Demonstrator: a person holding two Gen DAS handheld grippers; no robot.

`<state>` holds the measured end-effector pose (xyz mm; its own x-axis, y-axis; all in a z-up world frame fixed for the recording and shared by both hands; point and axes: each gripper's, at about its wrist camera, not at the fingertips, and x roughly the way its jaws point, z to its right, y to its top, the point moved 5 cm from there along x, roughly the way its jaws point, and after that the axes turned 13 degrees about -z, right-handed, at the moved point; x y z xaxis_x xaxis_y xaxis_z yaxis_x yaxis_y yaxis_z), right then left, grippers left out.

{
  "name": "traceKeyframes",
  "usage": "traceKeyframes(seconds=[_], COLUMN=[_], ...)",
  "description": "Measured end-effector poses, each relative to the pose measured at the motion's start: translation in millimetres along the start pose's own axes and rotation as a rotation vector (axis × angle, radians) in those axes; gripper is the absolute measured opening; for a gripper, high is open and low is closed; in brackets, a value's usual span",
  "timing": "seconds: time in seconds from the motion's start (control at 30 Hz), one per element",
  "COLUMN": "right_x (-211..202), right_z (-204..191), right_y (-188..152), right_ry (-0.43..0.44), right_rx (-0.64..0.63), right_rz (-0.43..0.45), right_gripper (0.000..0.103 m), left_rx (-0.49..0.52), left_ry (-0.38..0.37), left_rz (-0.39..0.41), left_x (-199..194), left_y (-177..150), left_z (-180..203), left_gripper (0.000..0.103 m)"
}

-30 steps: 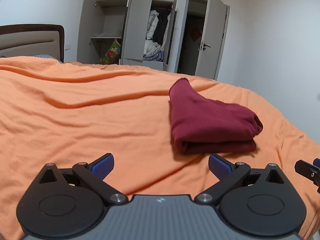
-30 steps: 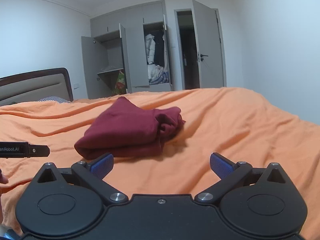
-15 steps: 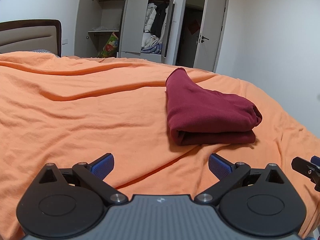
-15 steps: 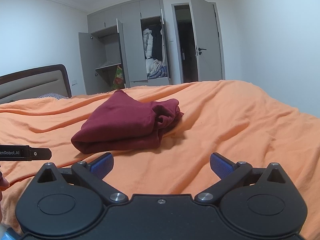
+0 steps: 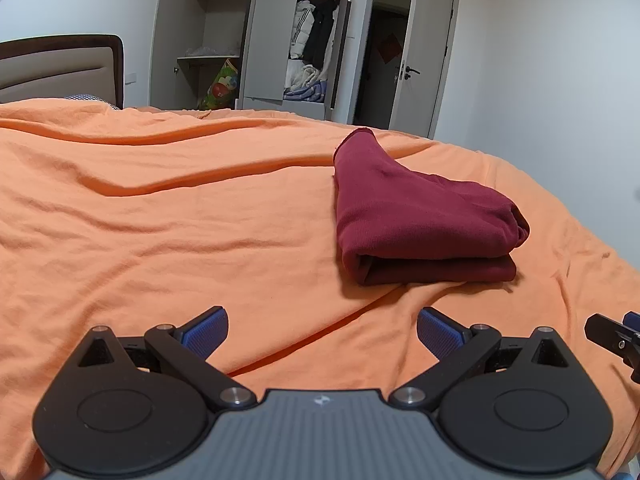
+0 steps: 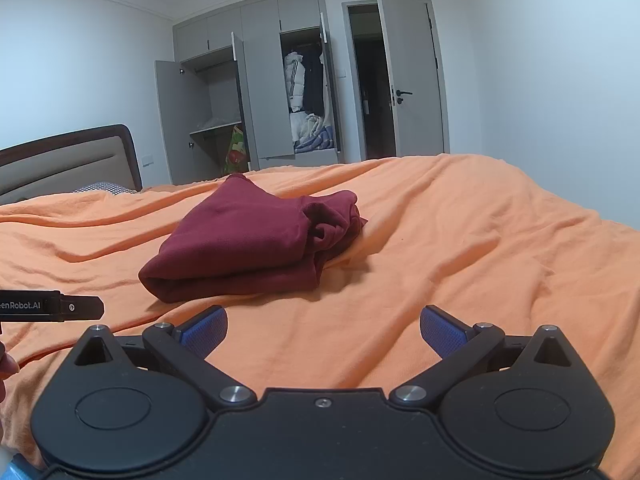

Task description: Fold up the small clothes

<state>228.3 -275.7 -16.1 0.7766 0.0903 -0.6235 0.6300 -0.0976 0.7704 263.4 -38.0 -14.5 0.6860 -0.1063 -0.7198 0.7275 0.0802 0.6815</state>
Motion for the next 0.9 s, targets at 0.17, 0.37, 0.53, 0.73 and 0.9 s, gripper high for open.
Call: traceKeyframes(seconds=[0.17, 0.37, 0.53, 0.73, 0.9], right_x=[1.9, 2.6, 4.1, 4.3, 5.2], right_z=[0.7, 0.8, 1.5, 1.3, 1.2], right_y=[-1.0, -1.2, -1.2, -1.2, -1.2], right_ry=[0.001, 0.0, 0.0, 0.001, 0.002], right_rx=[0.001, 0.003, 0.005, 0.005, 0.005], right_rz=[-0.006, -0.008, -0.011, -0.011, -0.014], right_gripper=[0.102, 0.102, 0.102, 0.102, 0.102], left_rx=[0.0, 0.001, -0.001, 0.0, 0.001], left_ry=[0.001, 0.001, 0.001, 0.002, 0.001], left_rz=[-0.006, -0.01, -0.011, -0.011, -0.015], left_x=[2.5, 3.3, 3.6, 3.5, 4.6], left_y=[-0.3, -0.4, -0.1, -0.1, 0.2], left_z=[0.5, 0.6, 0.7, 0.5, 0.2], left_gripper=[0.103, 0.103, 0.103, 0.103, 0.103])
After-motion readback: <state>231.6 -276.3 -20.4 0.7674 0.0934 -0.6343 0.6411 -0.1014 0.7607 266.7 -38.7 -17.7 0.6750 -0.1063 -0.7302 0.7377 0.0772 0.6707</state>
